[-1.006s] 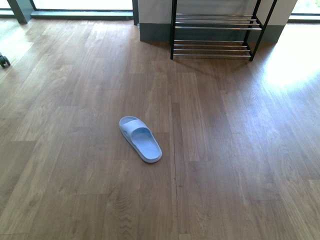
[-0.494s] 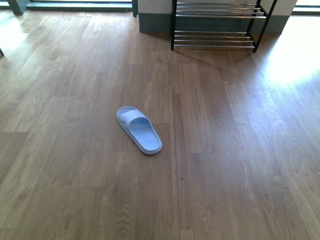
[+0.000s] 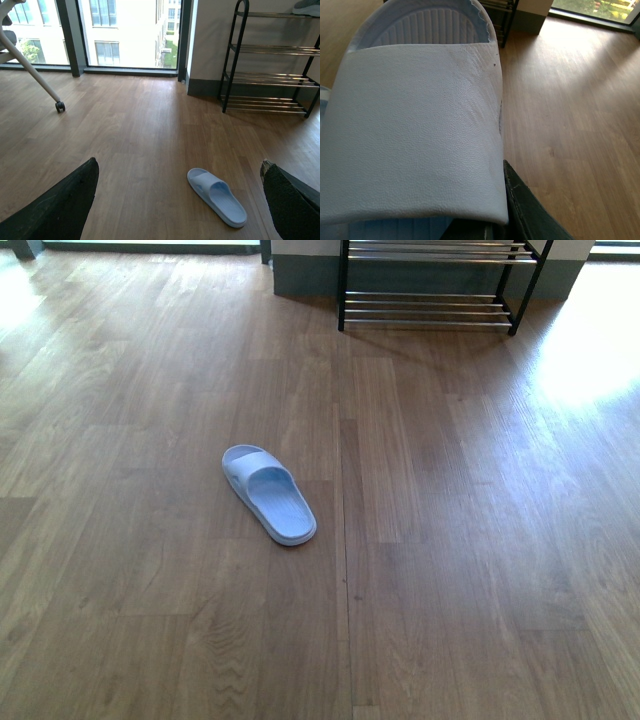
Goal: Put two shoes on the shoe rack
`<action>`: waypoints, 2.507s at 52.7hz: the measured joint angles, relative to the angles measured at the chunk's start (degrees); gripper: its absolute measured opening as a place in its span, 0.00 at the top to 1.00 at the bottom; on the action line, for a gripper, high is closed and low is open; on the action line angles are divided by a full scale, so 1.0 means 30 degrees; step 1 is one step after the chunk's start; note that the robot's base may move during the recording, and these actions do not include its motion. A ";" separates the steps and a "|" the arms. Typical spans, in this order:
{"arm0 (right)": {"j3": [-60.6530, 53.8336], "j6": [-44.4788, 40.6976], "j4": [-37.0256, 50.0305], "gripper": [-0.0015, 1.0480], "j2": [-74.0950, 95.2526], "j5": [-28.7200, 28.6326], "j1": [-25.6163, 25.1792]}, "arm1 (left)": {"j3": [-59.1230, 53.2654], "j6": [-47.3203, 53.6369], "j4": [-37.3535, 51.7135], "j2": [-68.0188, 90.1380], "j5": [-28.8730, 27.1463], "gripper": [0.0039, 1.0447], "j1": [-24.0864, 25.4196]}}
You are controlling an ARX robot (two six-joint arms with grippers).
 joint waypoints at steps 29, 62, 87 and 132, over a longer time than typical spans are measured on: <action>-0.0029 0.0007 -0.0022 0.98 0.0095 0.0204 -0.0029 | 0.0000 0.0000 0.0007 0.0000 0.0029 0.09 0.0000; -0.0029 0.0000 -0.0022 0.98 0.0007 0.0007 -0.0015 | 0.0000 0.0000 0.0000 0.0000 -0.0029 0.09 0.0000; -0.0029 0.0000 -0.0022 0.98 0.0015 -0.0007 -0.0015 | 0.0000 -0.0007 0.0000 0.0000 -0.0022 0.09 0.0000; -0.0029 0.0007 -0.0022 0.98 0.0007 -0.0007 -0.0015 | 1.0251 -1.3704 0.3169 3.2625 -0.2463 0.09 -0.2907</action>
